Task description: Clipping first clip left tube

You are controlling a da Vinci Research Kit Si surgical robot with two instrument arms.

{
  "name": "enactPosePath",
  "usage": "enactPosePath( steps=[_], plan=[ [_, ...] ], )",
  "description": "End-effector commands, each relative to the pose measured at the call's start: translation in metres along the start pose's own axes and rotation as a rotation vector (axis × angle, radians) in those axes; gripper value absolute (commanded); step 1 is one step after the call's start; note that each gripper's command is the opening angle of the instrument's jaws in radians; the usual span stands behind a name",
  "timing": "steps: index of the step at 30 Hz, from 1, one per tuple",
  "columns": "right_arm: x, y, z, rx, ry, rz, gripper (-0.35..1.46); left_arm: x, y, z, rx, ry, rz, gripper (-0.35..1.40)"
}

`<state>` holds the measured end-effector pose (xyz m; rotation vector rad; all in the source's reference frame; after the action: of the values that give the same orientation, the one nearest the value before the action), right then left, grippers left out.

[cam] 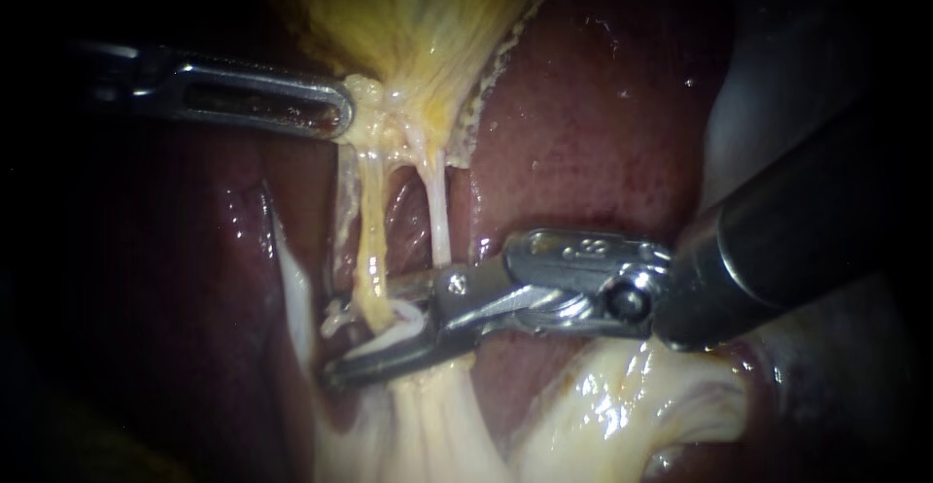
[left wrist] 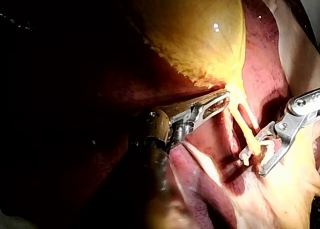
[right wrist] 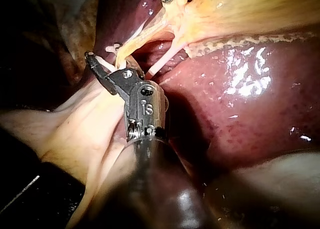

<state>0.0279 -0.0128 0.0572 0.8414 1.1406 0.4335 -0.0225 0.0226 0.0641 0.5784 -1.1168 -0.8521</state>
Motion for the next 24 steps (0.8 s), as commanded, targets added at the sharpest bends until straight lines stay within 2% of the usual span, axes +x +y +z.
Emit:
enactPosePath(
  steps=[1,3,7,24],
  plan=[
    [0.0000,-0.0001,0.0000,-0.004,0.001,0.006,0.02,0.0000,0.0000,0.0000,0.000,-0.001,-0.002,-0.35],
    [0.0000,-0.0001,-0.0001,-0.006,-0.001,0.006,-0.05,0.0000,0.0000,0.0000,0.000,-0.001,-0.002,-0.35],
    [-0.0001,-0.0001,-0.0002,-0.014,0.003,0.018,-0.35,0.0000,0.0000,0.0000,0.000,-0.001,-0.002,-0.35],
    [-0.0006,0.0009,-0.0010,-0.031,-0.010,0.019,-0.35,0.0000,-0.0001,0.0000,0.003,0.000,-0.002,-0.35]
  ],
)
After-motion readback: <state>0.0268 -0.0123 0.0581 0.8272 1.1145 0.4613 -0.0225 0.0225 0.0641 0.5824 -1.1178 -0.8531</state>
